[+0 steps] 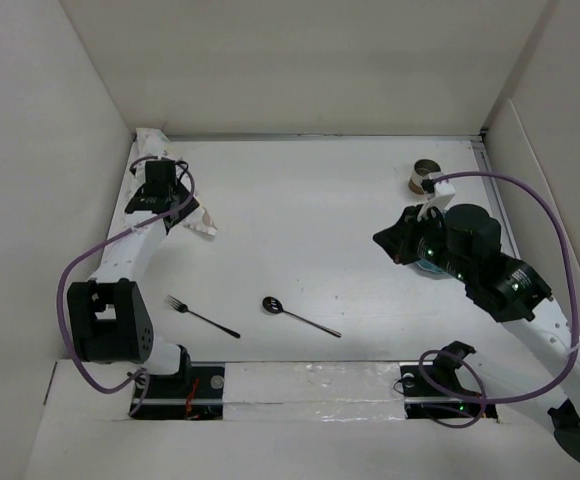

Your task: Set the dinner table for one person

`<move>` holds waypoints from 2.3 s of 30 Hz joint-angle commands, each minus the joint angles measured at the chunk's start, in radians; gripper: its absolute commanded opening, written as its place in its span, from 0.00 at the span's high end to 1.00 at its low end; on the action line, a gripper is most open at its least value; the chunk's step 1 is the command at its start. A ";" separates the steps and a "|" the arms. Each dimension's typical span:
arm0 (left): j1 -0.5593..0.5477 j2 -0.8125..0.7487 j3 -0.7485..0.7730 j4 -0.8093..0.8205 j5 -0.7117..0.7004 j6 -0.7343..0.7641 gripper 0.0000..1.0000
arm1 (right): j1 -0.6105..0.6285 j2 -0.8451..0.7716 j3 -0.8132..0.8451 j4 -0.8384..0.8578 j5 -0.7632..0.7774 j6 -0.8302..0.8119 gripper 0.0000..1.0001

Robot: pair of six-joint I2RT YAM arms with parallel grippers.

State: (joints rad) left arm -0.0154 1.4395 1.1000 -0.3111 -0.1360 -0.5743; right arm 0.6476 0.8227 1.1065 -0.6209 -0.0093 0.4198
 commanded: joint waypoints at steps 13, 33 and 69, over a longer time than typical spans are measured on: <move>-0.120 0.165 -0.156 0.144 -0.033 -0.177 0.52 | -0.006 0.010 -0.016 0.027 -0.087 -0.013 0.61; -0.120 0.277 -0.104 0.280 -0.172 -0.240 0.75 | 0.003 0.078 -0.050 0.096 -0.198 0.011 0.60; 0.011 -0.146 0.151 0.288 0.538 -0.028 1.00 | -0.048 0.248 0.060 0.157 0.034 0.017 0.25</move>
State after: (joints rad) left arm -0.0204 1.2434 1.3949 -0.1085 0.3473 -0.5640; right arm 0.6067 1.0794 1.1988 -0.5110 -0.0097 0.4267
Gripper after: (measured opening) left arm 0.010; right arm 0.743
